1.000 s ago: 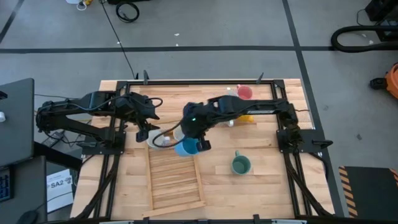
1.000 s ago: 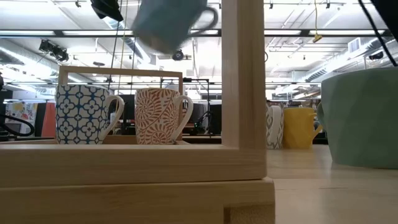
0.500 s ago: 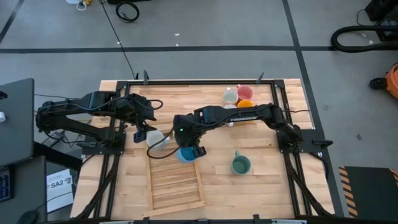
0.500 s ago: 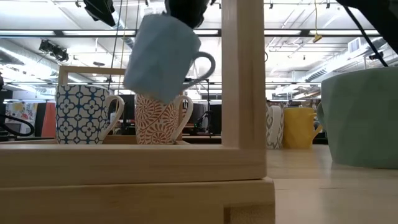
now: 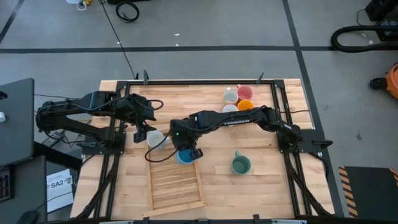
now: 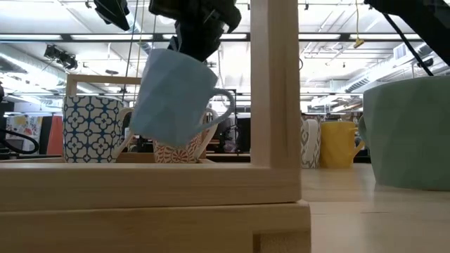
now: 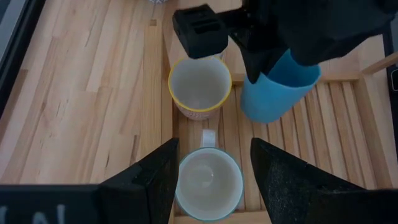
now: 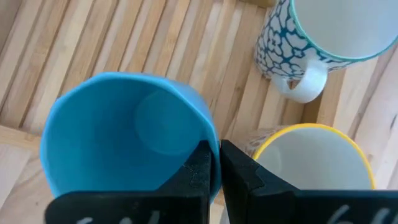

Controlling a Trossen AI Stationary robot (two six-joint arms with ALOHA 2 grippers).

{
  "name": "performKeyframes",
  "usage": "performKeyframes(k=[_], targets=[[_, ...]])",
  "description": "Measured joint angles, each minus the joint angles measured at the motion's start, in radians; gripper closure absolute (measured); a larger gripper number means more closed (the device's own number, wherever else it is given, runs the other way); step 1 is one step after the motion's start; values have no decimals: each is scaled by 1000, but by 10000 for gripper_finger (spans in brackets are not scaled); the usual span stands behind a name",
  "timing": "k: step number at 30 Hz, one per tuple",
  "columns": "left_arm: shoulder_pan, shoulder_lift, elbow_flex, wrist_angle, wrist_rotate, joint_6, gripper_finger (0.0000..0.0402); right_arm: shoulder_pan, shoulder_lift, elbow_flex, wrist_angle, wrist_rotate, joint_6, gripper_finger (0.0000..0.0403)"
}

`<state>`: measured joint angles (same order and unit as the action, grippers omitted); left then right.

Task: Place coffee mugs
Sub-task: Put the light blue mug on the shelf

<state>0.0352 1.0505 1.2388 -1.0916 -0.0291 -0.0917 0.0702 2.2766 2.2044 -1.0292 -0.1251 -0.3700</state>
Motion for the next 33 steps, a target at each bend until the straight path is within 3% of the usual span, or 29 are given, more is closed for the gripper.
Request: performKeyframes(k=[24,33], targets=[[0,0,0,1,0,-1,198,-2,12,-59,5,1,-49,377],[0,0,0,2,0,-1,198,-2,12,-59,10,1,-49,358]])
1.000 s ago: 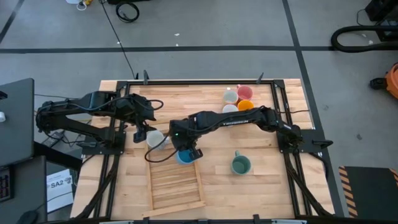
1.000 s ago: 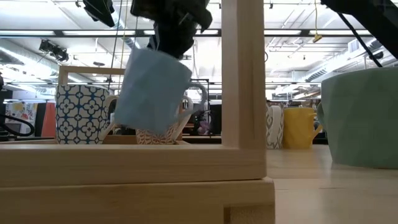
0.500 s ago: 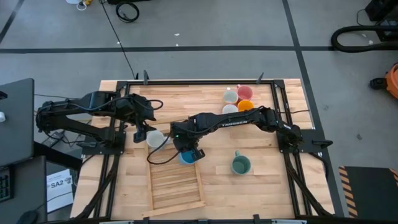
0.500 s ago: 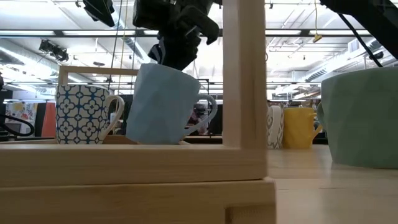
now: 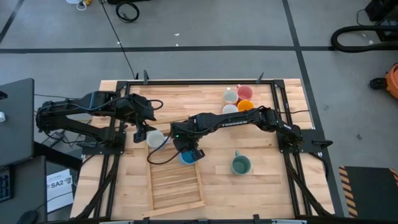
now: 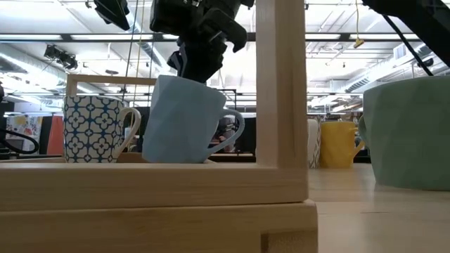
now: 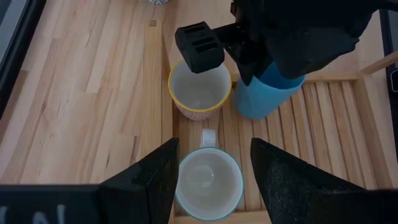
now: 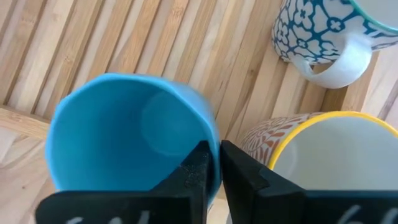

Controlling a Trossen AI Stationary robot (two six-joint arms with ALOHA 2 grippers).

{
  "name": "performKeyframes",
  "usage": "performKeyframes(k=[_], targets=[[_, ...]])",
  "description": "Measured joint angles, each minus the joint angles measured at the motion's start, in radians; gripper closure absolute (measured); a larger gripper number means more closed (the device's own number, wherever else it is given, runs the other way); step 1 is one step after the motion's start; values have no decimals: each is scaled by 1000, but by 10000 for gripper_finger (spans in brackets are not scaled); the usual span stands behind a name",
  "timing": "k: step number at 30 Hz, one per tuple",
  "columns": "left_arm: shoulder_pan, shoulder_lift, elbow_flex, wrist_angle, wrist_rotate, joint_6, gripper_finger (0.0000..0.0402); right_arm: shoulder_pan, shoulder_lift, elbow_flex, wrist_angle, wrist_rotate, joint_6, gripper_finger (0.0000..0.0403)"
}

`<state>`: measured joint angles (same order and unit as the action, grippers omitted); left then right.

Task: Place coffee mugs
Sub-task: Put the light blue mug on the shelf

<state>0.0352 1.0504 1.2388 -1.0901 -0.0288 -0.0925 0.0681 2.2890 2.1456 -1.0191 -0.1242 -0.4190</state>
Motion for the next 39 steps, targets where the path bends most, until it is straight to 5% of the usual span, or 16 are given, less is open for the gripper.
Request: performKeyframes(k=[21,39], targets=[[0,0,0,0,0,0,198,0,0,1,29,2,-3,347],[0,0,0,0,0,-1,198,-6,0,1,38,3,0,291]])
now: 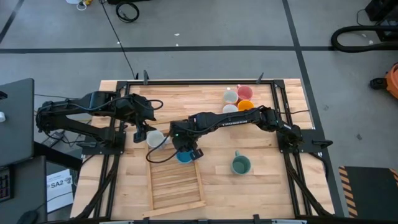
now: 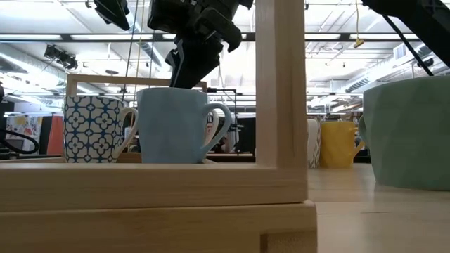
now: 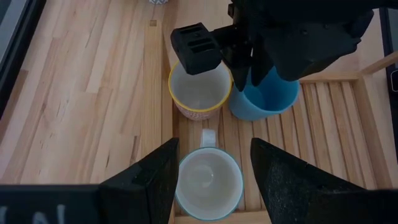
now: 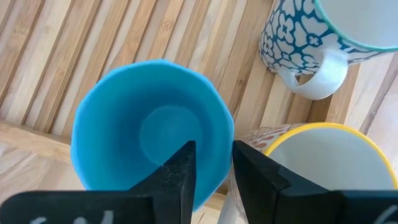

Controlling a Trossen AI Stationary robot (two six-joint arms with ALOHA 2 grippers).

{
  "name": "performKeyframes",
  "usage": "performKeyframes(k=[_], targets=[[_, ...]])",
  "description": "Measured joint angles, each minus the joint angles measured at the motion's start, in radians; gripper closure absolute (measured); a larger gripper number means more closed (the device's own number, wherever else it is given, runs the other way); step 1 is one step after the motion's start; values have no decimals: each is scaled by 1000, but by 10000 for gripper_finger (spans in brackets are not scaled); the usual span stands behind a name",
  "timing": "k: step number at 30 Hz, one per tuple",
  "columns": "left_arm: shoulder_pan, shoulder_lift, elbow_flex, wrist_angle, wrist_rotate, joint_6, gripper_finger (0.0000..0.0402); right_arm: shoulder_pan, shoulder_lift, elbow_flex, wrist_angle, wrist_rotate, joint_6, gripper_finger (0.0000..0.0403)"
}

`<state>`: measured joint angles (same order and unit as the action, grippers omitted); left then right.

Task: Place coffee mugs
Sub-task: Put the light blue mug on the shelf

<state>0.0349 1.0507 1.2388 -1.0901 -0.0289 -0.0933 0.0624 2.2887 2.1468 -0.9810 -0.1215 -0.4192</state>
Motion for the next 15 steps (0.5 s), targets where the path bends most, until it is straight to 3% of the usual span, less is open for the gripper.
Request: performKeyframes(k=[15], targets=[[0,0,0,0,0,0,198,4,-2,0,13,102,1,293]])
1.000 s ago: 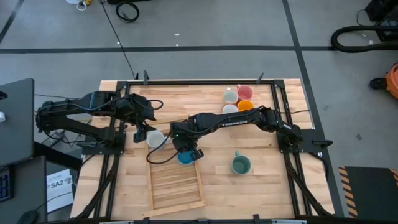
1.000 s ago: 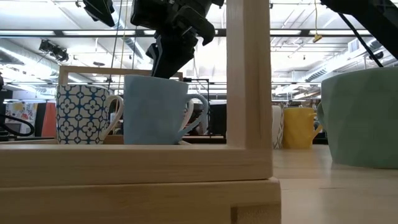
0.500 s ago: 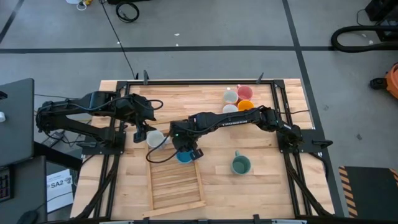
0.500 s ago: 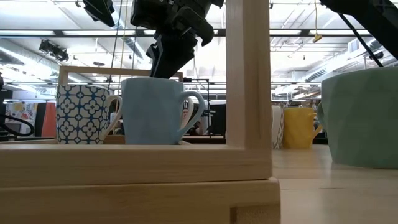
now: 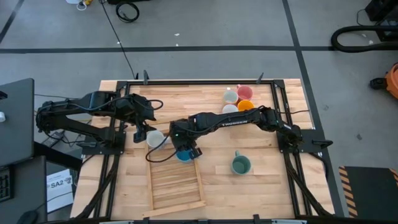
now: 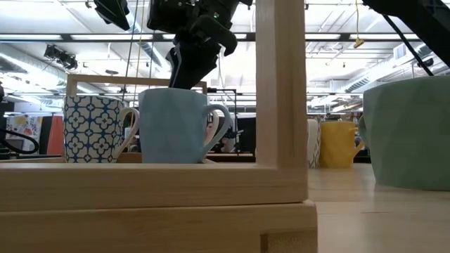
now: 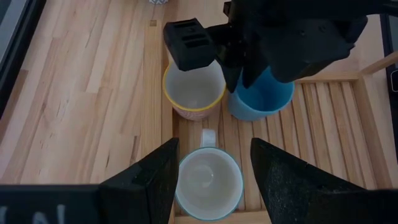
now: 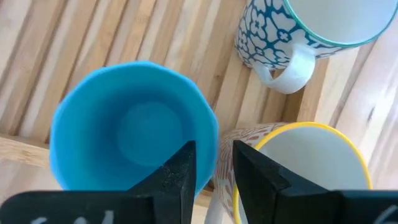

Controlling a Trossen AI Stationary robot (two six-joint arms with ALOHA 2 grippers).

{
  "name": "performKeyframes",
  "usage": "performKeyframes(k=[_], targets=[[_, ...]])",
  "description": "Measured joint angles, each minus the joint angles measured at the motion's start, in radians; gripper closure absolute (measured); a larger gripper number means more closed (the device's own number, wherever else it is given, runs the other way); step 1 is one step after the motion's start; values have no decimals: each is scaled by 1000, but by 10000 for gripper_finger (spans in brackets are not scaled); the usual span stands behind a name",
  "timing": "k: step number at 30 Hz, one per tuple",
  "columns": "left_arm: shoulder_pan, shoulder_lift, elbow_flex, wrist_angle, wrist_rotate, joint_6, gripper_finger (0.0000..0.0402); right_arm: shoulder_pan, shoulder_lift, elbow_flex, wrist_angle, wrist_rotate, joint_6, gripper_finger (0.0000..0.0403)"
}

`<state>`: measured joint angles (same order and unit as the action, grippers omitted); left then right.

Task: Place coffee mugs
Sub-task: Put the light blue mug on the shelf, then put the green mug on the shelf aligned with the light blue mug

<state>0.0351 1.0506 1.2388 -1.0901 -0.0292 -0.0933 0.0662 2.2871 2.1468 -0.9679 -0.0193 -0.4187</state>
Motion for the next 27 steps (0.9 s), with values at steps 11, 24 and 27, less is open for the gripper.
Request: performKeyframes(k=[11,24,27], targets=[[0,0,0,1,0,0,198,20,-59,0,-20,1,-1,292],[0,0,0,5,0,0,198,31,-265,1,-345,-75,4,293],[0,0,0,5,0,0,198,39,-299,1,-446,-148,24,293]])
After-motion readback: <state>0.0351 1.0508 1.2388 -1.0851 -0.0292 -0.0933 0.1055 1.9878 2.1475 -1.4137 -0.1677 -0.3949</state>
